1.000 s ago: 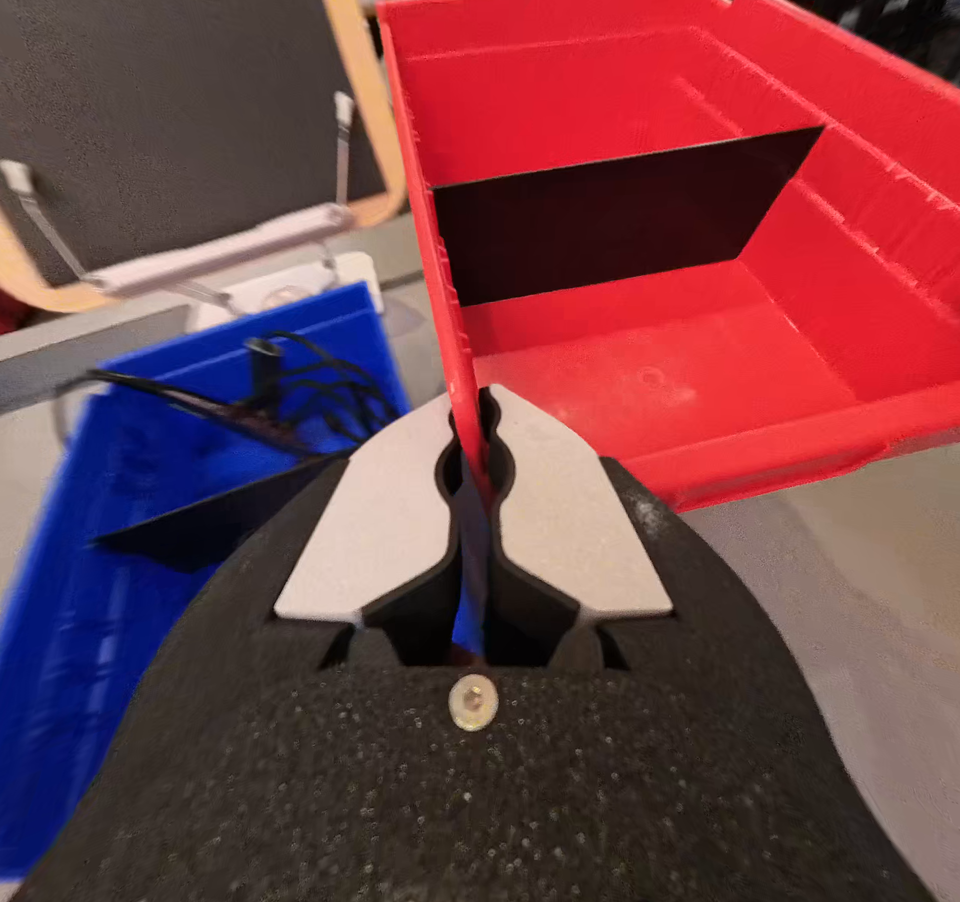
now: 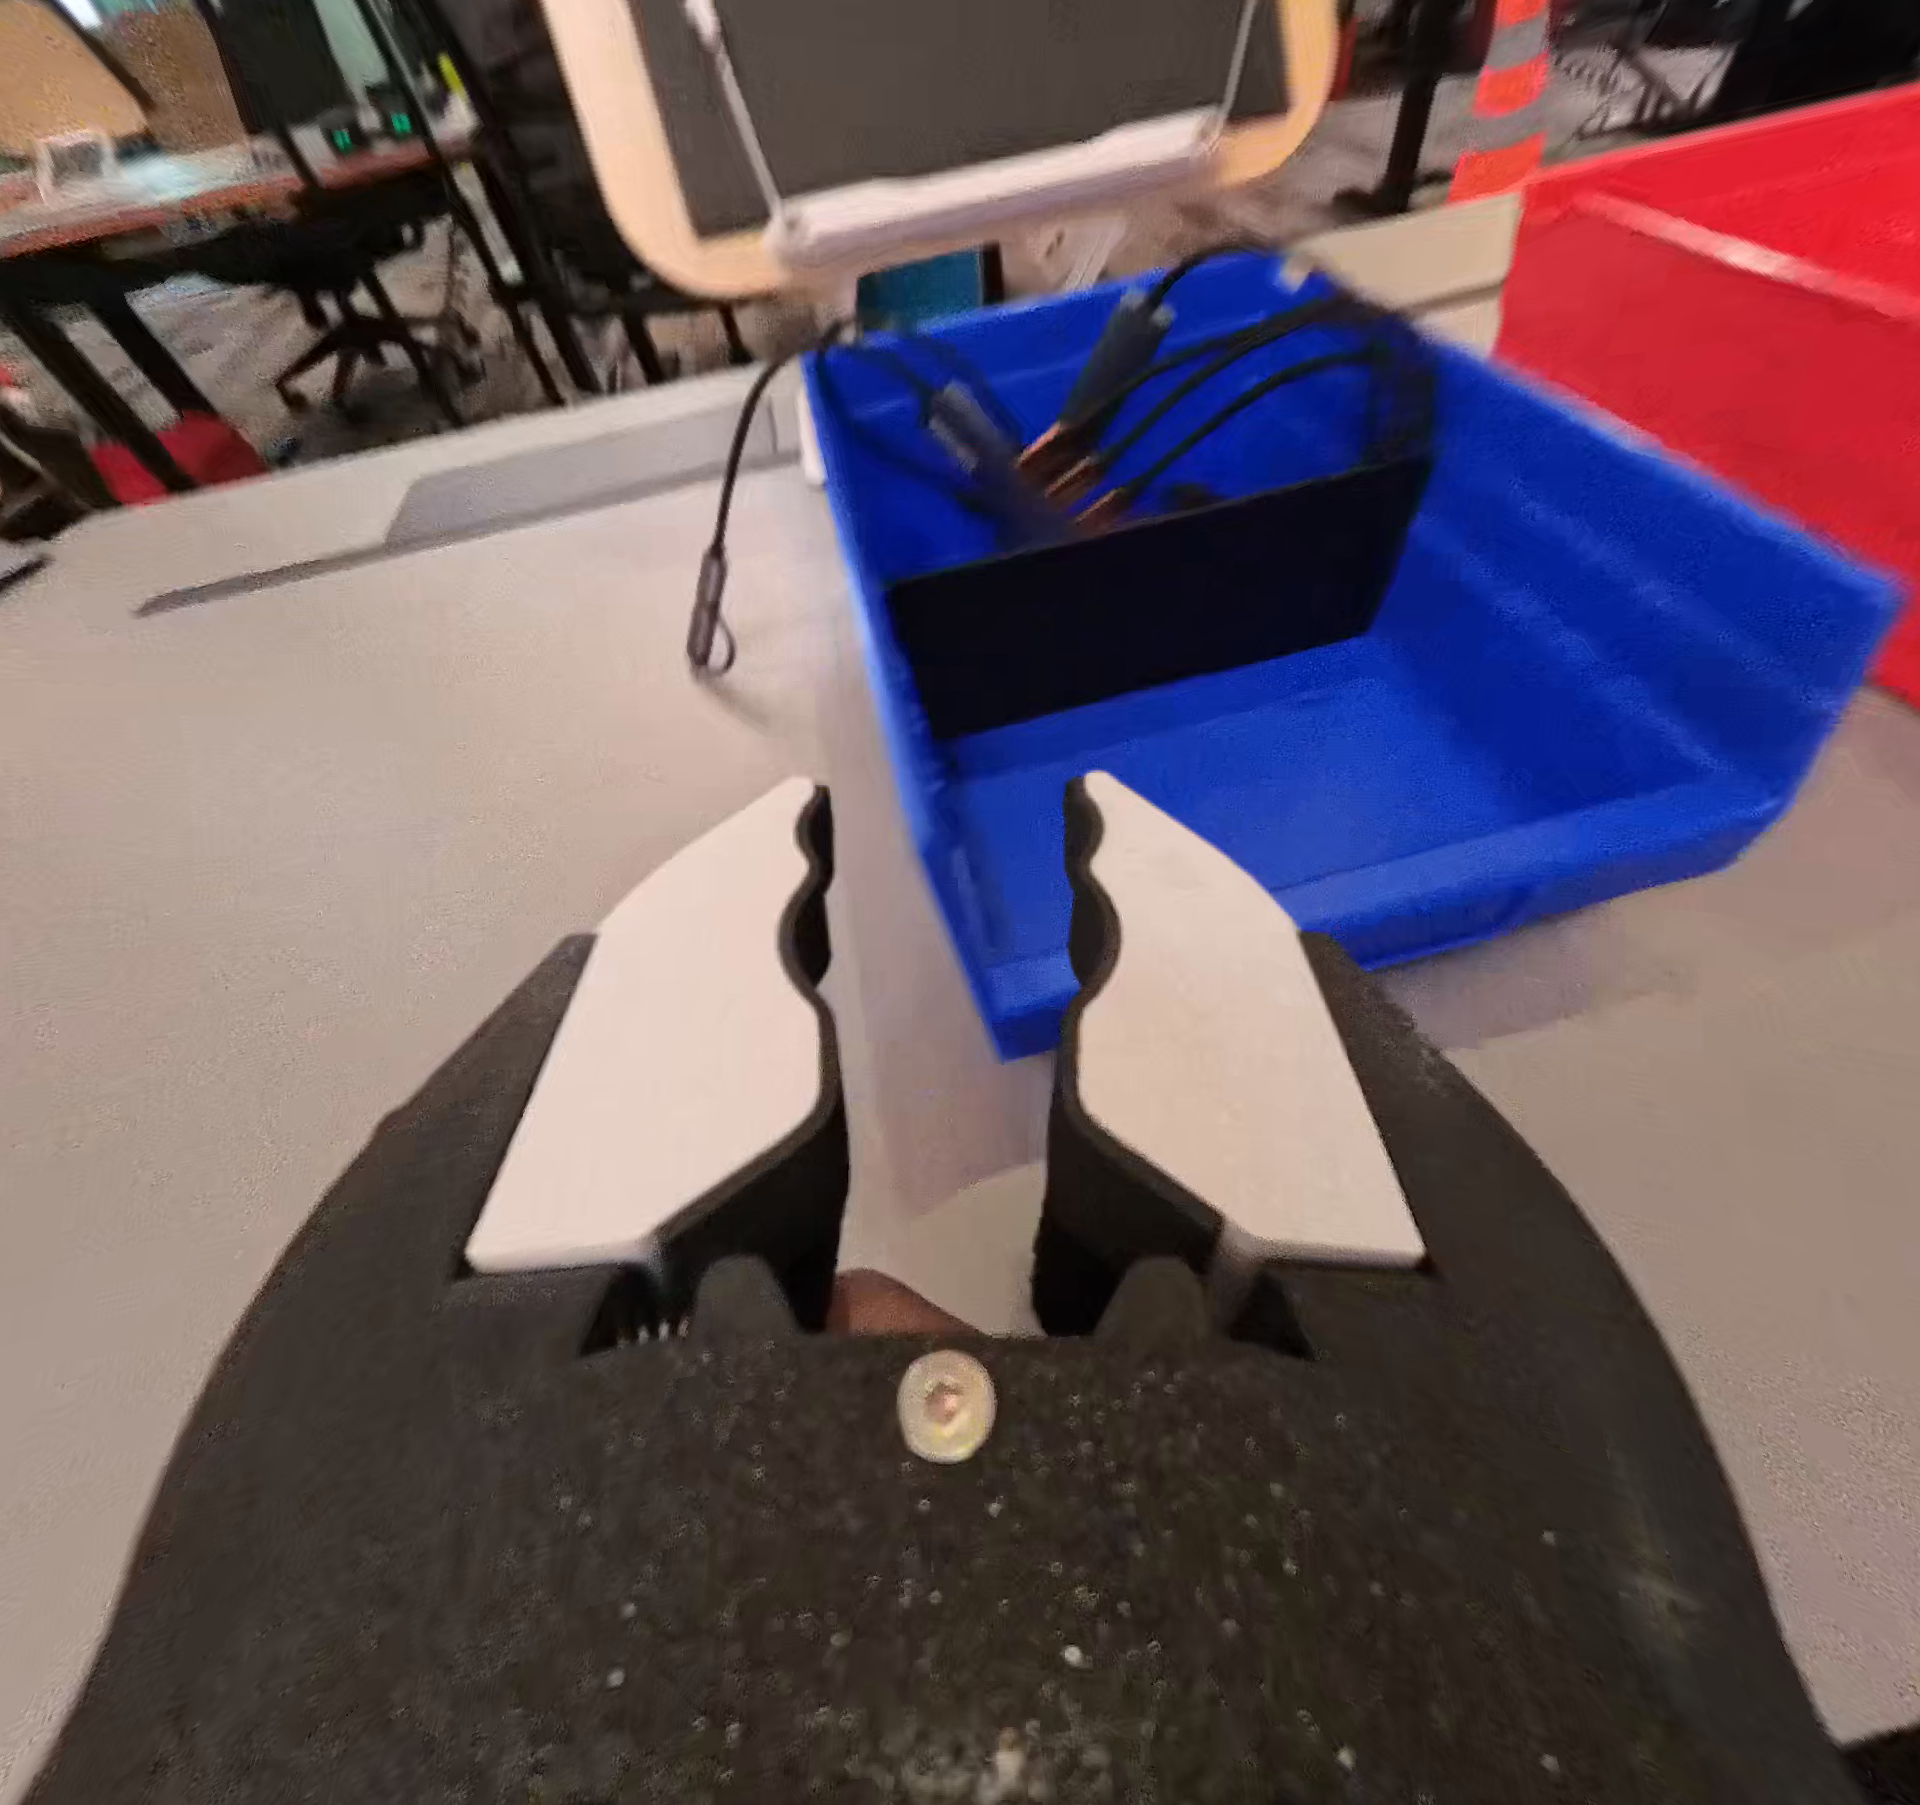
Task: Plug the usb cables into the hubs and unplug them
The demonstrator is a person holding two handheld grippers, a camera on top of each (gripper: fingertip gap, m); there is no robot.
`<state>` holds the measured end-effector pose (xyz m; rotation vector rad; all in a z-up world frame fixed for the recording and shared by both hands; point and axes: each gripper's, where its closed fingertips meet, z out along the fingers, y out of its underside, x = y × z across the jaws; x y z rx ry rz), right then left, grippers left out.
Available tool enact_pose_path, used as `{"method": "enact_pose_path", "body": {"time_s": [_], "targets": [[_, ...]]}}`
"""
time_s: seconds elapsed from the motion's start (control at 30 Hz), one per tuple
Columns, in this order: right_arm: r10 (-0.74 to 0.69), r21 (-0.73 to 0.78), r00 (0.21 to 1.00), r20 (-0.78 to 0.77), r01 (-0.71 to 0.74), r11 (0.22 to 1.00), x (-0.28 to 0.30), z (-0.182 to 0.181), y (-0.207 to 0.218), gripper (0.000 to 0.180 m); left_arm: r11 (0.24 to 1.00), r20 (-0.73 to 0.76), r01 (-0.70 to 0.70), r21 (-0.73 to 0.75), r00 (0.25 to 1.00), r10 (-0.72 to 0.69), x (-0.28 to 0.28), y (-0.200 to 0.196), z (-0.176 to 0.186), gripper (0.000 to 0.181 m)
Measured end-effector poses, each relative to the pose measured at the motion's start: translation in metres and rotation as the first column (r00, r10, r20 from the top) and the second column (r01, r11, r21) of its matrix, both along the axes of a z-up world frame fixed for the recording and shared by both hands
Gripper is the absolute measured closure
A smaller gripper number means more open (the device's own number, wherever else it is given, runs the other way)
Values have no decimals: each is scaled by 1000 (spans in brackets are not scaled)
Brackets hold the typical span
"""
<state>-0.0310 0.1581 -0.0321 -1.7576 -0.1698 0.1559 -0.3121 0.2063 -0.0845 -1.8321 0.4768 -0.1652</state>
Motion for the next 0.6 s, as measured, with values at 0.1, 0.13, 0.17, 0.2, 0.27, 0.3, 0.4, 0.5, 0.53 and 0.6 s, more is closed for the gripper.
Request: {"method": "enact_pose_path", "body": {"time_s": [0.1, 0.13, 0.17, 0.2, 0.27, 0.3, 0.4, 0.5, 0.53, 0.6], "targets": [[40, -116, 998, -58, -46, 992, -79, -57, 19, 118, 989, 67, 55, -135, 997, -46, 1, 13, -33, 135], [-21, -156, 1000, -16, 19, 988, -85, -75, 27, 118, 983, 88, 82, -166, 994, -68, 7, 16, -40, 136], [-76, -177, 997, 23, 79, 981, -88, -86, 33, 123, 980, 92, 91, -176, 993, -76, 10, 21, -45, 141], [-122, -173, 991, 56, 130, 976, -90, -91, 39, 133, 981, 90, 95, -171, 993, -80, 12, 25, -46, 147], [-232, -164, 967, 110, 247, 955, -83, -97, 46, 171, 983, 83, 95, -156, 993, -83, 13, 33, -47, 170], [-248, -184, 962, 115, 266, 946, -84, -101, 48, 174, 985, 74, 83, -149, 995, -73, 10, 36, -48, 172], [-266, -175, 962, 53, 272, 946, -101, -89, 51, 176, 992, 84, 43, -121, 996, -33, -6, 41, -39, 176], [-294, -148, 955, 34, 296, 944, -130, -69, 60, 177, 993, 106, 17, -117, 994, -4, -35, 44, -22, 177], [-283, -133, 959, 22, 284, 950, -146, -62, 66, 177, 995, 106, -9, -98, 994, 19, -51, 46, -17, 177], [-234, -92, 972, 39, 236, 967, -188, -51, 78, 177, 996, 89, -68, -50, 993, 72, -92, 51, -8, 177]]}}
